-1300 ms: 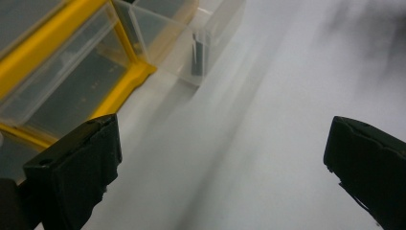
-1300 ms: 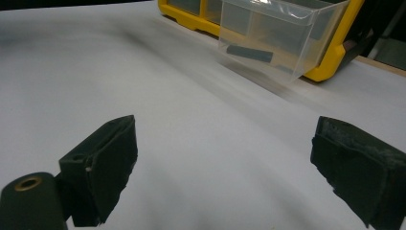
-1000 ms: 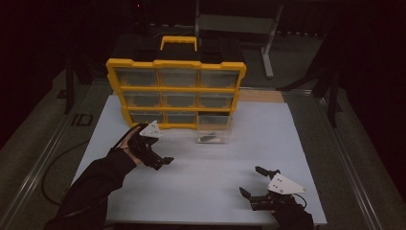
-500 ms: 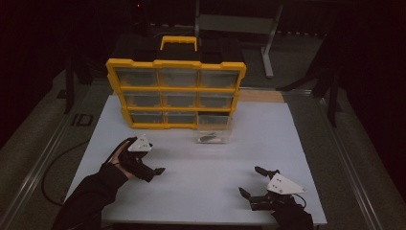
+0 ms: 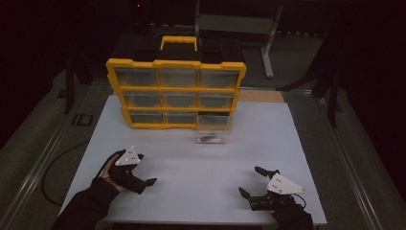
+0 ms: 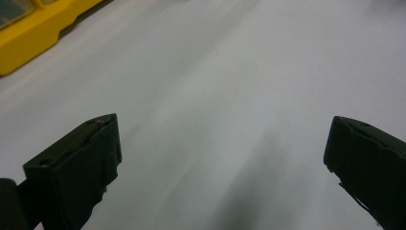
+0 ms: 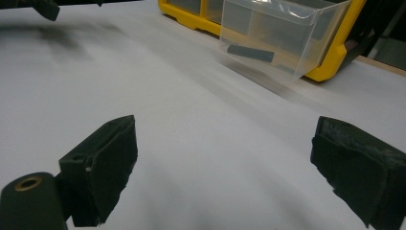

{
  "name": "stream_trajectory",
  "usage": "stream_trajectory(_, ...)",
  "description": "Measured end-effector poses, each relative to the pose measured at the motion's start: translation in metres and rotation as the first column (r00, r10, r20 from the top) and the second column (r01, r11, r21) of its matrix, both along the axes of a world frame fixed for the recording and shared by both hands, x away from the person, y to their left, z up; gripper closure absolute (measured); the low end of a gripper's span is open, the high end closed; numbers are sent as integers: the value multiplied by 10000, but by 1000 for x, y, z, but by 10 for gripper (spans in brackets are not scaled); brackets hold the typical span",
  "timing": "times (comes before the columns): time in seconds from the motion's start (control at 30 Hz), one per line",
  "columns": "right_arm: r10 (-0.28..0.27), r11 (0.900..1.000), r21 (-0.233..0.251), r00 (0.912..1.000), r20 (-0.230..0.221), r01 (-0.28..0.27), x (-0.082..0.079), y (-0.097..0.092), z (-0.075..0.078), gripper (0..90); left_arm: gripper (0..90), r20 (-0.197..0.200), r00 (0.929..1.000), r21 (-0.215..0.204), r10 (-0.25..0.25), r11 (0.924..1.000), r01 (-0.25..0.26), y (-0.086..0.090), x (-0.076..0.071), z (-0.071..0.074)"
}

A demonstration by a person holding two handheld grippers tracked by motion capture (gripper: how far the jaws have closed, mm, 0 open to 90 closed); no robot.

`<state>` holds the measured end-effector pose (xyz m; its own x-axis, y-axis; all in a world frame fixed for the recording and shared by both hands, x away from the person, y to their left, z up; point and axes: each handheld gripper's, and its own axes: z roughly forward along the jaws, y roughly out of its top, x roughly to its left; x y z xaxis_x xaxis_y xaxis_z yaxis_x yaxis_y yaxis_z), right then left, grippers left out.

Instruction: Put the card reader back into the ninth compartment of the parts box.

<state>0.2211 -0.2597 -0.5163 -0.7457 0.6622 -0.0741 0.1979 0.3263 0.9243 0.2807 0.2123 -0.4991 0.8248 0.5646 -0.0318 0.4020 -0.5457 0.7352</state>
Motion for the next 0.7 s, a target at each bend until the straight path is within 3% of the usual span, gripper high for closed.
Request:
stream_trajectory(0.33,15,10000,11,10000,-11,-15,0,0,0,90,4,-104,9996,-353,280,9990,-284,11,-14,-10)
stream_trajectory(0.6,7,10000,-2,10000,-18,-7,0,0,0,91,4,-72,9995,-374,299,9988,-302,16,-26,-20)
stream_trajectory(0.7,-9,10000,28,10000,-61,9,0,0,0,90,4,-125,9990,-665,418,9969,-426,20,-29,-20)
